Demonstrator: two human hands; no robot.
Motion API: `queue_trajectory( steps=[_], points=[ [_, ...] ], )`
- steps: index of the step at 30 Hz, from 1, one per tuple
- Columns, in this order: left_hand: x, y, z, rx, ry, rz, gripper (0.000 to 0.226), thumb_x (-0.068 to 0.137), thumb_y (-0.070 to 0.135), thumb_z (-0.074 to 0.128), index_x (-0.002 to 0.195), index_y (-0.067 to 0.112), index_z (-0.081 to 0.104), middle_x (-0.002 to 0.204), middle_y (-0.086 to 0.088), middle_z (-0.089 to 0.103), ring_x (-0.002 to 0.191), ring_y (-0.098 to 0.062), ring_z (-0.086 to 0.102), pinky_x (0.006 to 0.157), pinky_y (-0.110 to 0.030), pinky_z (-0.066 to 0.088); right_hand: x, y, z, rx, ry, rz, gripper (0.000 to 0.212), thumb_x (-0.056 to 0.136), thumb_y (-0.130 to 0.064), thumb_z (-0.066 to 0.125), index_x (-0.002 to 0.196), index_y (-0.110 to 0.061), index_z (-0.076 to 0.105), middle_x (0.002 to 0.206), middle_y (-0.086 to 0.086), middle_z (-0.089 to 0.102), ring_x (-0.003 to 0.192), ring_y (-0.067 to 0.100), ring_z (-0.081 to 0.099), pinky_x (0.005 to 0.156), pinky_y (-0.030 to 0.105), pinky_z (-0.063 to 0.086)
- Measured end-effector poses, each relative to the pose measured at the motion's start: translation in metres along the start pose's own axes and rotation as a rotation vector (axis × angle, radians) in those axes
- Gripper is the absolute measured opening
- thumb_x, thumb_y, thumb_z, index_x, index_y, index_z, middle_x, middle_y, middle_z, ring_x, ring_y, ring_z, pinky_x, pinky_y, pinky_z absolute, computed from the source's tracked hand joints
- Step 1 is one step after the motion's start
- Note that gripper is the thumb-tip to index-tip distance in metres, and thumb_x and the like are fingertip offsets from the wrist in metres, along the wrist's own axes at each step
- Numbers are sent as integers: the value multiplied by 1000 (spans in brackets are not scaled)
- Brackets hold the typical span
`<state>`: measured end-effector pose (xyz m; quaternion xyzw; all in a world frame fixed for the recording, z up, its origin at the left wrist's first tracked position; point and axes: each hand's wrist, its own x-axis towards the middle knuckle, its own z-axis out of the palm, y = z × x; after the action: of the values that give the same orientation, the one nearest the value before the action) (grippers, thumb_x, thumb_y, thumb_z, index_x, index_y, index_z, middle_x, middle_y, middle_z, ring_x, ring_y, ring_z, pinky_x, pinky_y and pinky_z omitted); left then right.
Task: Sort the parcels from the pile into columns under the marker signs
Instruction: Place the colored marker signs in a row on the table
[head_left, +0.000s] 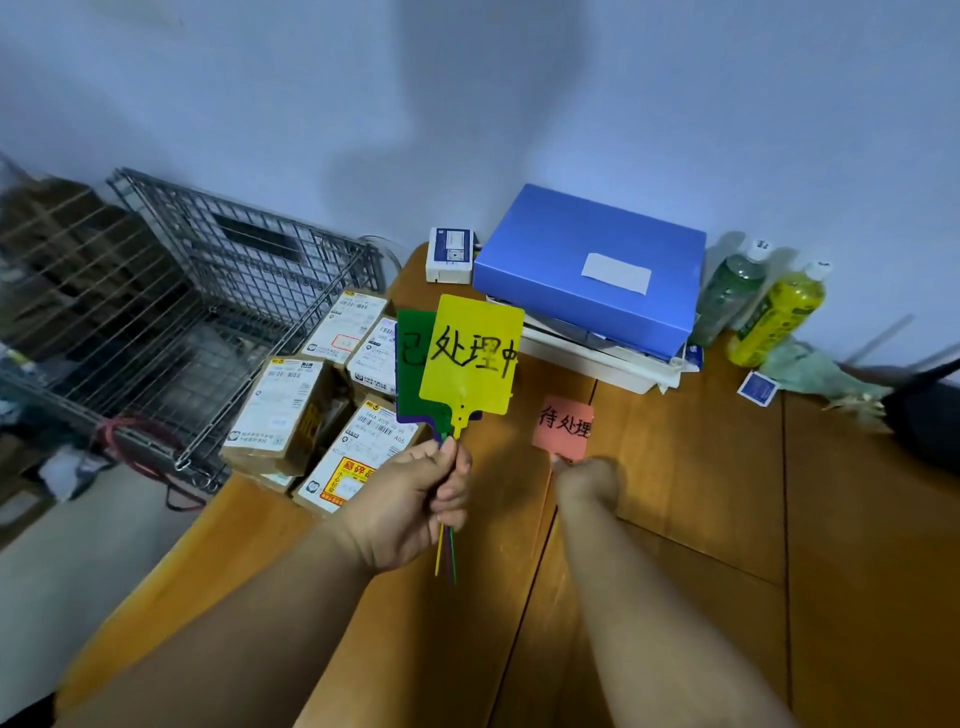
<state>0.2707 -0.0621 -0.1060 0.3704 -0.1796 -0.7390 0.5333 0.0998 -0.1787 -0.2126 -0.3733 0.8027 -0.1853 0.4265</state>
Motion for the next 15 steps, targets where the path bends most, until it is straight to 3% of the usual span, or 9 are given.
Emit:
queue_trajectory(
  steps=[2, 7, 11, 15],
  points=[
    [1, 0, 8, 22, 10, -2, 30, 94, 22, 45, 70, 8, 57, 54, -3, 35, 46, -10, 26, 42, -20, 29, -13, -7, -6, 62, 2, -158, 31, 94, -37, 61, 105, -9, 69, 100, 12, 71, 92, 29, 66, 62, 25, 44],
    [6, 0, 37, 53, 33, 12, 28, 90, 23, 48, 71, 6, 59, 55, -6, 39, 45, -10, 28, 40, -18, 29, -76, -34, -32, 486, -263, -515, 26, 98, -28, 53, 79, -20, 68, 75, -7, 69, 72, 3, 65, 71, 24, 48],
    [6, -6, 62, 57, 17, 19, 27, 88, 24, 48, 74, 4, 58, 58, -6, 42, 45, -10, 30, 42, -19, 26, -121, -40, -65, 633, -416, -598, 23, 95, -22, 58, 77, -12, 67, 59, -3, 61, 55, 14, 58, 63, 32, 49],
    [2, -15, 81, 52, -36, 29, 27, 89, 24, 49, 75, 4, 59, 58, -7, 42, 46, -10, 31, 43, -19, 27, -142, -31, -95, 701, -426, -606, 32, 95, -21, 60, 82, 8, 61, 58, 1, 56, 46, 19, 54, 51, 32, 50]
  ],
)
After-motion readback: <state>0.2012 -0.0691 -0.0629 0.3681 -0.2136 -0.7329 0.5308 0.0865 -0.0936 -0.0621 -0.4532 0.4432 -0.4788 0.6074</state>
